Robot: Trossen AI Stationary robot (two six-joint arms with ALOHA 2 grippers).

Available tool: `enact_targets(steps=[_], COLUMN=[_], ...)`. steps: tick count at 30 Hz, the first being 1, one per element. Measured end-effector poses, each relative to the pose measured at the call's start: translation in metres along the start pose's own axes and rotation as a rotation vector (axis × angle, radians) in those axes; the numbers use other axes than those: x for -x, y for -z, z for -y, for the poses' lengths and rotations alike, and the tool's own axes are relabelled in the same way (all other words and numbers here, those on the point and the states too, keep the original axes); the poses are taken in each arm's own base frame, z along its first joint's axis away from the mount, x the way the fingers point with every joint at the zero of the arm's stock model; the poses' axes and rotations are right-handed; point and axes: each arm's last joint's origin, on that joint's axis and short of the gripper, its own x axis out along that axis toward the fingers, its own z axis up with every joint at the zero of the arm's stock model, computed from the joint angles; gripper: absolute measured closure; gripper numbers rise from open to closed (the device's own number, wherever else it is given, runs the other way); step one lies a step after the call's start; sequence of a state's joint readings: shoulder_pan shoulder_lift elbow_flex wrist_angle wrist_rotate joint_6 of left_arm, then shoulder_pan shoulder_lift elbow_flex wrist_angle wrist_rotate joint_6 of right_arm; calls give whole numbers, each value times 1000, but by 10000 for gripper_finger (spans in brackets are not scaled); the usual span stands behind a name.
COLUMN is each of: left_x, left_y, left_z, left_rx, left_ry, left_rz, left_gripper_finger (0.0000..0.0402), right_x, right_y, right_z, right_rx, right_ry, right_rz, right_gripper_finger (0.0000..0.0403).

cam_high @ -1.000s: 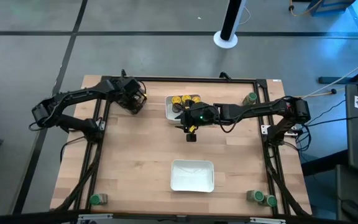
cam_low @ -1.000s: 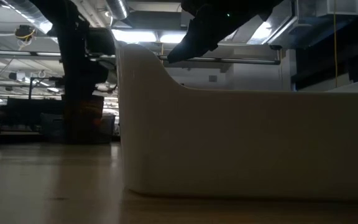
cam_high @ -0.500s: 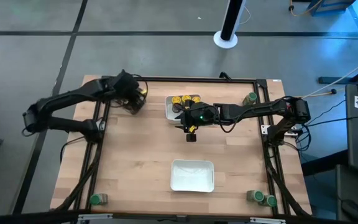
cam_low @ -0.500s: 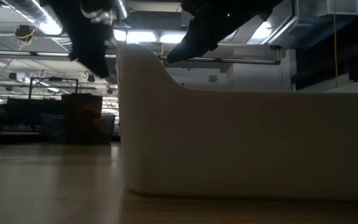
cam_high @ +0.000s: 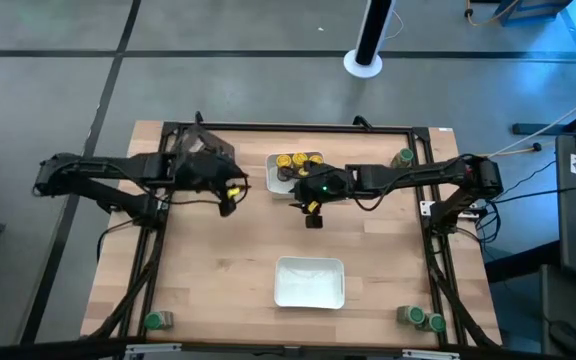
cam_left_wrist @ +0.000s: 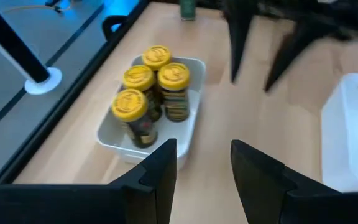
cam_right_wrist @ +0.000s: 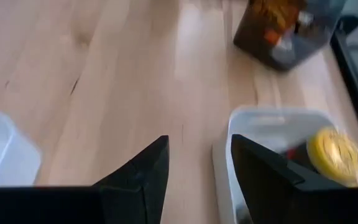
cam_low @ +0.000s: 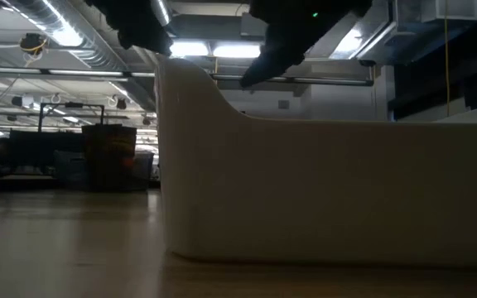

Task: Sort spices by type
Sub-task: Adjust the black bin

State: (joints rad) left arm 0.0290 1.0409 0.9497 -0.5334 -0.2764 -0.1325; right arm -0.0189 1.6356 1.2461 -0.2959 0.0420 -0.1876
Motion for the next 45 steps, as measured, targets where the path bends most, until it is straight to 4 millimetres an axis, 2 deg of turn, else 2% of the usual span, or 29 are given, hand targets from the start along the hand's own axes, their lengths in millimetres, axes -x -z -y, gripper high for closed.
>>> enact_targets(steps=[4, 8, 11, 15, 21, 27, 29, 34, 45], left_x=[0, -9, -14, -16, -19, -40, -45, -58, -75], left_y=[7, 25, 37, 53, 82, 120, 127, 138, 133], left_z=[15, 25, 27, 22, 3, -11, -15, -27, -59], left_rx=[-13, -36, -9, 105, 393, 550, 584, 606, 564], left_ry=[18, 24, 9, -50, -258, -395, -443, -505, -607], left_rz=[4, -9, -43, -161, -386, -523, -536, -506, -408], left_gripper_finger=[265, 265, 265, 265, 265, 265, 265, 265, 265], right_x=[20, 46, 64, 79, 76, 75, 75, 75, 75], right_y=[4, 8, 12, 16, 18, 18, 19, 19, 19], right_z=[0, 1, 3, 4, 4, 4, 4, 4, 4], right_rx=[-57, -116, -142, -162, -149, -127, -126, -126, -125], right_ry=[-18, 7, 56, 91, 105, 103, 102, 102, 102], right_rz=[-103, -170, -216, -260, -285, -286, -293, -296, -296], right_gripper_finger=[230, 230, 230, 230, 230, 230, 230, 230, 230])
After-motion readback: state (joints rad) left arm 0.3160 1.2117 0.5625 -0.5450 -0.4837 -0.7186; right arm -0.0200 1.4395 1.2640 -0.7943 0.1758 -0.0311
